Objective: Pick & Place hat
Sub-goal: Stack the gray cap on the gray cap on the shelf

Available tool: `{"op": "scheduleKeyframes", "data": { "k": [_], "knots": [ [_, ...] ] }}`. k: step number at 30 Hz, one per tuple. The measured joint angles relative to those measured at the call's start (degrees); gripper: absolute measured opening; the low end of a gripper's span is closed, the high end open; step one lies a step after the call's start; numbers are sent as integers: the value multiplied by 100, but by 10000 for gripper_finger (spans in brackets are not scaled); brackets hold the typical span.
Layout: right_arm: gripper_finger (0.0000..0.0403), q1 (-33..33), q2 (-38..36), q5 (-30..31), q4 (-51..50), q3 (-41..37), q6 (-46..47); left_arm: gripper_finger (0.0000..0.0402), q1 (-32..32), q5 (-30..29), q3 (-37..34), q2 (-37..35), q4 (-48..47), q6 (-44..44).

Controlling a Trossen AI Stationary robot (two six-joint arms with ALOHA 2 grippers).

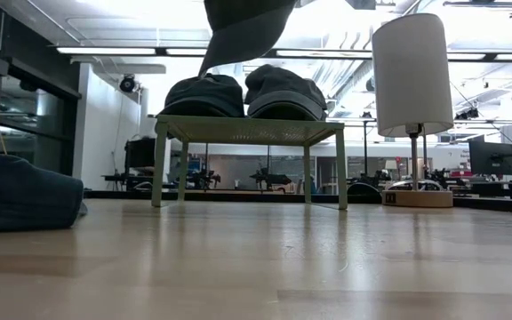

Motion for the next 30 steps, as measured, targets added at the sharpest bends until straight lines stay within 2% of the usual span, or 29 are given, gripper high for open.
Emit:
{"op": "scheduleKeyframes", "data": {
  "k": [4, 8, 11, 19, 25, 30],
  "knots": [
    [152, -1, 42, -33, 39, 0, -2, 1, 2, -12, 0, 2, -32, -2],
    [152, 0, 67, -9, 41, 0, -7, 1, 2, -11, 0, 2, -48, -4],
    [128, 0, 68, 47, 38, 0, -81, 1, 2, -6, -1, 2, -28, -7],
    [29, -2, 68, -46, -105, 0, -157, 1, 0, 46, -2, 4, -30, -9],
    [26, -2, 68, -48, -110, 0, -332, 3, 0, 40, -2, 4, -30, -11],
    [26, 4, 52, -42, -91, 0, -412, 37, 0, 32, -2, 4, -30, 12]
  ]
}}
